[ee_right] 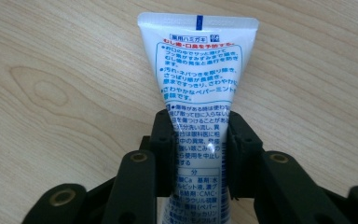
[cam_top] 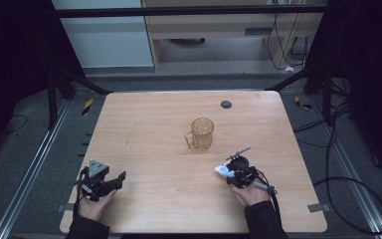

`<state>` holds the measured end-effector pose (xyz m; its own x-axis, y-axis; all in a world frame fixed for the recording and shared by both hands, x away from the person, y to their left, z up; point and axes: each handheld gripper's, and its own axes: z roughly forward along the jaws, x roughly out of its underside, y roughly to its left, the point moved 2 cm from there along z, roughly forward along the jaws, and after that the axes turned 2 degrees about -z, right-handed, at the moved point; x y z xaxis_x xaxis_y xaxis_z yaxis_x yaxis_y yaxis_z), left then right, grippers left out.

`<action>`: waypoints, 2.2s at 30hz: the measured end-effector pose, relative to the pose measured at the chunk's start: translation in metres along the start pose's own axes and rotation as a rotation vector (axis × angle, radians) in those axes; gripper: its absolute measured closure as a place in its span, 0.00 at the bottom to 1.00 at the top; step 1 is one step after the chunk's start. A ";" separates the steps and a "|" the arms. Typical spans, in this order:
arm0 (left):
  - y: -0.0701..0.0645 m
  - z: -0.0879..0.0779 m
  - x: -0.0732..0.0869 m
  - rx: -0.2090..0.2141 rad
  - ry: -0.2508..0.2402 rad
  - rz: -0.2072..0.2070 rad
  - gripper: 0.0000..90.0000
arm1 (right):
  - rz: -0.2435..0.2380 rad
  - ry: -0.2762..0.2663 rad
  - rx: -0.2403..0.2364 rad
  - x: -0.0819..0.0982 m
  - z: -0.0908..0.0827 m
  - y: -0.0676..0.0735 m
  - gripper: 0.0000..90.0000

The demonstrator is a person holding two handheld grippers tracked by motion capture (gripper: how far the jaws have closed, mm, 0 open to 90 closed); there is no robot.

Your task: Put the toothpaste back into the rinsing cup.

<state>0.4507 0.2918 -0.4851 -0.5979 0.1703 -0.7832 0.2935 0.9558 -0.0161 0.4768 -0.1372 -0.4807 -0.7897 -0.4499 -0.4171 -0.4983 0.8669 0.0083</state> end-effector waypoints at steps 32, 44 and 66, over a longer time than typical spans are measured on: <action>0.001 -0.001 0.000 -0.004 -0.009 -0.005 0.36 | 0.109 -0.582 -0.071 -0.033 -0.087 -0.003 0.81; 0.001 -0.001 0.000 -0.004 -0.010 -0.006 0.36 | 0.152 -0.771 -0.058 -0.058 -0.104 0.000 0.81; 0.001 -0.001 0.000 -0.004 -0.014 -0.011 0.36 | 0.247 -1.000 0.012 -0.101 -0.101 0.000 0.80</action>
<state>0.4509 0.2933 -0.4845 -0.5904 0.1566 -0.7918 0.2840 0.9586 -0.0222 0.5204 -0.1130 -0.3466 -0.2076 0.1213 -0.9707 -0.3546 0.9155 0.1902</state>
